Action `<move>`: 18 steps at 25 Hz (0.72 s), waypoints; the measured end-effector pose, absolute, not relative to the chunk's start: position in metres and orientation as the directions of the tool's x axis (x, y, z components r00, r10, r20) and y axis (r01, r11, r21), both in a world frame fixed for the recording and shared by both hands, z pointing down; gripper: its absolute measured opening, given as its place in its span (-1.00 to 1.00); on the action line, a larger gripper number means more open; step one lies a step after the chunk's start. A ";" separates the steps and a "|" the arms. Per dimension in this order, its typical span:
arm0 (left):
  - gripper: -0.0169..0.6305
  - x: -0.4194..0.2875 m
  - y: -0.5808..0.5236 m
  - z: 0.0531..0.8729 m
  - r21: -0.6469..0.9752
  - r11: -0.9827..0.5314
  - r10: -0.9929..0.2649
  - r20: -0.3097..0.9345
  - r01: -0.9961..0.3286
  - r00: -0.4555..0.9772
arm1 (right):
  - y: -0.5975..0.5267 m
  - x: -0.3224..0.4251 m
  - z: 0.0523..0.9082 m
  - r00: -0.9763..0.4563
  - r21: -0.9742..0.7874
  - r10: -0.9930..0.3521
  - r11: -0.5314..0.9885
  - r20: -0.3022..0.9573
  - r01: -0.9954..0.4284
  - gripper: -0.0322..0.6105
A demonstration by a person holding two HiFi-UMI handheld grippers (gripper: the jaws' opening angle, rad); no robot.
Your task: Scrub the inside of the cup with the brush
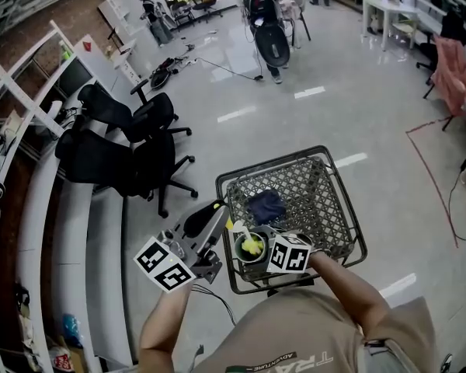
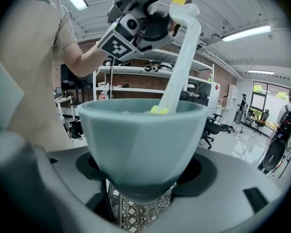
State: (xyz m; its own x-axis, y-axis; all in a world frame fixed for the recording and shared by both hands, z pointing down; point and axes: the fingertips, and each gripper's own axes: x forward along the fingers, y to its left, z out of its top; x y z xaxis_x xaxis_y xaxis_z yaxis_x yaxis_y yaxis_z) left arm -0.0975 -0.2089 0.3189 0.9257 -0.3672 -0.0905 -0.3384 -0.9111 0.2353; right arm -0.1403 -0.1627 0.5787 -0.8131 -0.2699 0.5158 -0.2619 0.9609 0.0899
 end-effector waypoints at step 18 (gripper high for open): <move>-0.79 -0.080 -0.202 0.294 0.162 -0.939 -0.324 -0.115 -0.304 0.939 | -0.167 -0.136 0.601 -0.764 0.118 -0.280 0.958 0.582 -0.262 0.29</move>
State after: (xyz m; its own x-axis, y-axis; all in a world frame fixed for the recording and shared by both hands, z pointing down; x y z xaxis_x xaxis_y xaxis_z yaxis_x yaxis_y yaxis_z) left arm -0.0800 -0.2019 0.2940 0.9391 -0.3240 -0.1149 -0.3040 -0.9388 0.1622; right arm -0.1360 -0.1675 0.6014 -0.7636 -0.2803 0.5816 -0.2616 0.9579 0.1182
